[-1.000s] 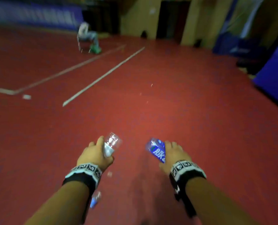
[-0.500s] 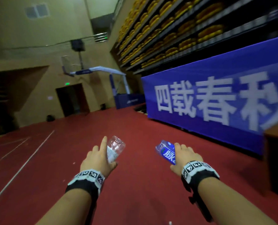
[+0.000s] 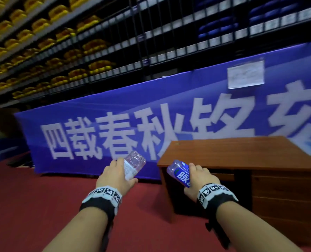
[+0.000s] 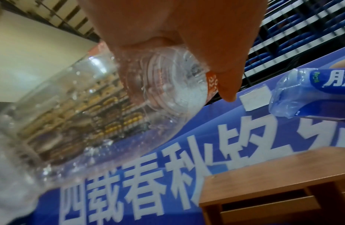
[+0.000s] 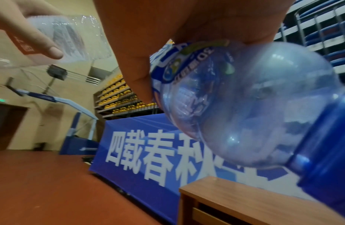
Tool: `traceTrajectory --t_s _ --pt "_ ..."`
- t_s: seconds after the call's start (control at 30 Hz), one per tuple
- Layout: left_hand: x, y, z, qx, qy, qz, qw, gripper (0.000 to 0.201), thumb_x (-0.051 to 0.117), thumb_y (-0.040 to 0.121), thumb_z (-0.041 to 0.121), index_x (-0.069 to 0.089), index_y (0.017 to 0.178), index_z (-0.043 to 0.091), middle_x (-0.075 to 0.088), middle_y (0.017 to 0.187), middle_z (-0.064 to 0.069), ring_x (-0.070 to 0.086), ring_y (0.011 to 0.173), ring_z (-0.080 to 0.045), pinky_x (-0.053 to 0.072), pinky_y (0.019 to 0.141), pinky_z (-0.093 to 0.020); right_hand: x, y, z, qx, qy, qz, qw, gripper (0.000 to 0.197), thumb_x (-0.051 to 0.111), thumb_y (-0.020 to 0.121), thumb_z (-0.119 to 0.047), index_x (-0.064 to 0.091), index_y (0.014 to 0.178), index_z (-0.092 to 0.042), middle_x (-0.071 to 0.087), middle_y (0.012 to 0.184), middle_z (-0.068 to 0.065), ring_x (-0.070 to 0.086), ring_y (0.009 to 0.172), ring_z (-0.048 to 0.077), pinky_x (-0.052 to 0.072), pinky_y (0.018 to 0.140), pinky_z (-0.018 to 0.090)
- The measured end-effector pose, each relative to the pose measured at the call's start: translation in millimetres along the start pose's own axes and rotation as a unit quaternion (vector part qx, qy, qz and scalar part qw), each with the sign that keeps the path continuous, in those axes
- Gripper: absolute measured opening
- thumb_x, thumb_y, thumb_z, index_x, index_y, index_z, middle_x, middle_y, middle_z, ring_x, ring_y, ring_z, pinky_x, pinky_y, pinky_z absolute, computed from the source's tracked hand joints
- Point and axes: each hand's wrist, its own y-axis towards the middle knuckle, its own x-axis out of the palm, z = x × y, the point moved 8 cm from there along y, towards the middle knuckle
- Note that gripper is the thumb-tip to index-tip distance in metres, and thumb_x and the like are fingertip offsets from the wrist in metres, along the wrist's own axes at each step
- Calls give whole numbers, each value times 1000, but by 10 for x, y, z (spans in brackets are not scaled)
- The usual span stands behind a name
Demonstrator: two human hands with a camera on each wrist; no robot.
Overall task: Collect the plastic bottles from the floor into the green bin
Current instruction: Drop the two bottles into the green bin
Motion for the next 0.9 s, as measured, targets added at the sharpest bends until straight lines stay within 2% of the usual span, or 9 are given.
traceTrajectory --t_s 0.2,0.37,0.5,0.63,0.77,0.9 --pt "896 862 988 69 -72 -51 994 75 73 68 59 39 126 24 51 122 0 53 113 -25 50 87 -40 42 417 1038 119 -38 -3 992 76 63 80 -46 27 141 -19 46 132 2 47 122 24 47 87 38" --pt "1413 1487 1716 153 -123 -74 978 78 75 67 59 38 127 26 52 120 1 55 109 -24 51 85 -39 194 686 1503 201 -41 -7 979 85 65 81 -47 21 147 -18 42 136 3 44 126 24 47 91 40" --pt "1733 1775 2342 240 -146 -97 955 79 75 70 58 37 130 24 50 123 -1 53 113 -25 47 88 -37 227 741 1767 267 -54 11 962 86 66 82 -48 19 148 -18 41 138 3 42 128 25 46 93 41" --pt "1929 1834 2946 317 -165 -130 925 78 74 71 58 36 130 25 50 124 0 52 114 -24 46 89 -36 139 598 2034 348 -58 31 935 79 67 81 -48 26 142 -19 45 132 2 46 124 24 47 90 40" --pt "2063 1656 3594 394 -183 -145 889 79 72 70 61 35 131 27 50 125 1 51 115 -24 47 91 -37 -41 477 2354 402 -59 73 911 77 67 82 -47 26 141 -20 45 130 1 47 122 24 49 90 41" --pt "2177 1440 4202 435 -205 -165 861 83 72 73 60 32 137 26 49 129 2 51 118 -21 47 94 -35 -163 290 2737 449 -29 107 886 79 64 80 -47 27 143 -19 47 129 2 50 120 25 49 90 40"
